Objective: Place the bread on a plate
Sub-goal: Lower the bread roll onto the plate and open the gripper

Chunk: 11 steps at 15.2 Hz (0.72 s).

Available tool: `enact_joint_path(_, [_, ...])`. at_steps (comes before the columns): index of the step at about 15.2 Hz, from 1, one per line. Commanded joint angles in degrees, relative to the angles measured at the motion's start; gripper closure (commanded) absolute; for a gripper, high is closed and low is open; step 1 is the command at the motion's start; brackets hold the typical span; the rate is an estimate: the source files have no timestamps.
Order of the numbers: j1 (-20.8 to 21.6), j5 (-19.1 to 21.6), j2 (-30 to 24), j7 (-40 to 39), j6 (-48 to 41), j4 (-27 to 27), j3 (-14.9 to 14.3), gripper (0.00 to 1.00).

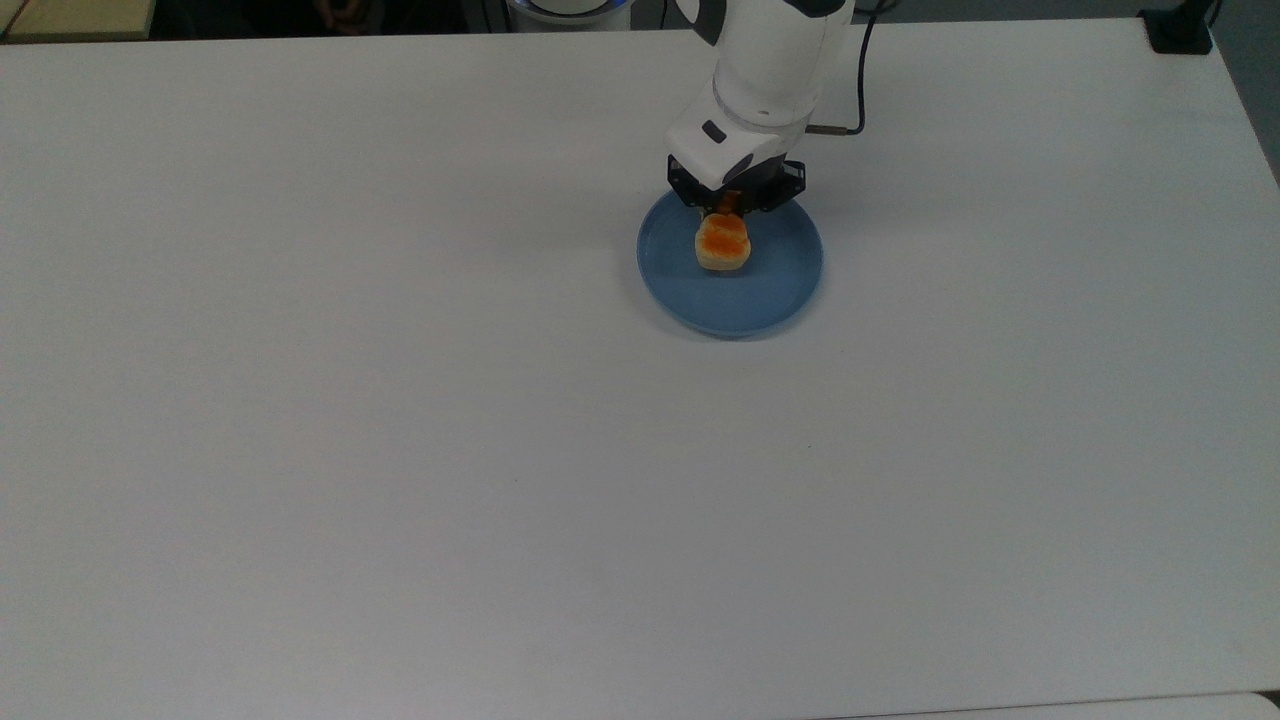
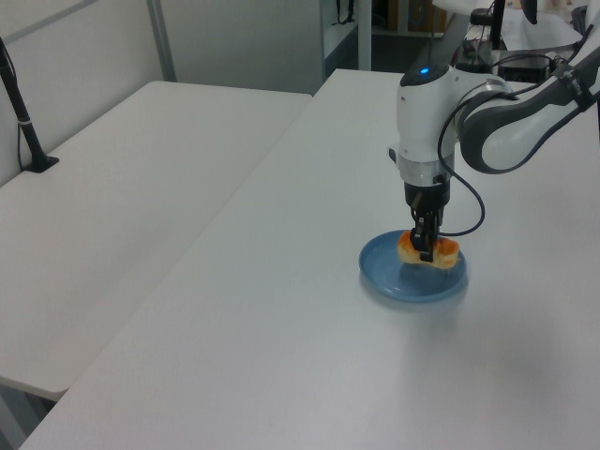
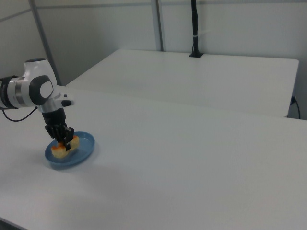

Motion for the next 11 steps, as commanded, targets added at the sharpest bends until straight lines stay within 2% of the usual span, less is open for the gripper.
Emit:
enact_joint_path(1, [0.66, -0.21, 1.61, 1.46, 0.56, 1.65, -0.45, 0.73])
enact_joint_path(2, [0.66, -0.65, 1.79, 1.46, 0.65, 1.83, -0.53, 0.72])
enact_joint_path(4, [0.57, -1.00, 2.49, 2.33, 1.08, 2.01, -0.53, 0.52])
enact_joint_path(5, [0.57, -1.27, 2.67, 3.56, 1.96, 2.01, -0.53, 0.30])
enact_joint_path(6, [0.66, -2.14, 2.93, 5.14, 2.40, 2.01, -0.53, 0.15])
enact_joint_path(7, [0.66, -3.63, 2.93, 6.81, 2.41, 2.01, -0.53, 0.05])
enact_joint_path(9, [0.75, -5.57, 2.93, 9.62, 2.41, 2.01, -0.53, 0.00])
enact_joint_path(11, [0.75, -5.58, 2.93, 10.07, 2.41, 2.01, -0.45, 0.00])
